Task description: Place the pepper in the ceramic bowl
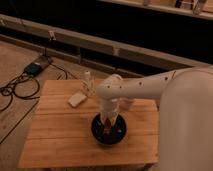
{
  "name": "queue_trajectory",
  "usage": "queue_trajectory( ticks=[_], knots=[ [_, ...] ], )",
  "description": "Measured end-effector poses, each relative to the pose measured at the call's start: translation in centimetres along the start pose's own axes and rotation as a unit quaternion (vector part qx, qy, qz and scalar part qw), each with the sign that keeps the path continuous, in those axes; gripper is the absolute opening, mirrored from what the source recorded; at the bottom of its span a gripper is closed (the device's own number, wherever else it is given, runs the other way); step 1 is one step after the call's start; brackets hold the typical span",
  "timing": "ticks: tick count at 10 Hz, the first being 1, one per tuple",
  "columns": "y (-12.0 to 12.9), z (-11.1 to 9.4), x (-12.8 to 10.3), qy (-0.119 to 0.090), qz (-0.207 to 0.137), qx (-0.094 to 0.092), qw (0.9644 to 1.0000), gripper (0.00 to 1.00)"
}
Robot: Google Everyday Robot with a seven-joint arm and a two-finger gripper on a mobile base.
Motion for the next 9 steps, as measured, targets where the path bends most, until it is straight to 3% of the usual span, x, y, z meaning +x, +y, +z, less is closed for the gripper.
queue_trajectory(
  ticks=[2,6,9],
  knots=[
    [-0.1,-0.1,-0.1,-0.005,0.002,-0.004,1.0,0.8],
    [1.1,-1.0,-0.9,-0.025,-0.012,-0.013,0.9995,0.8],
    [1.2,-1.1,-0.9,-0.025,-0.015,-0.014,0.9995,0.8]
  ],
)
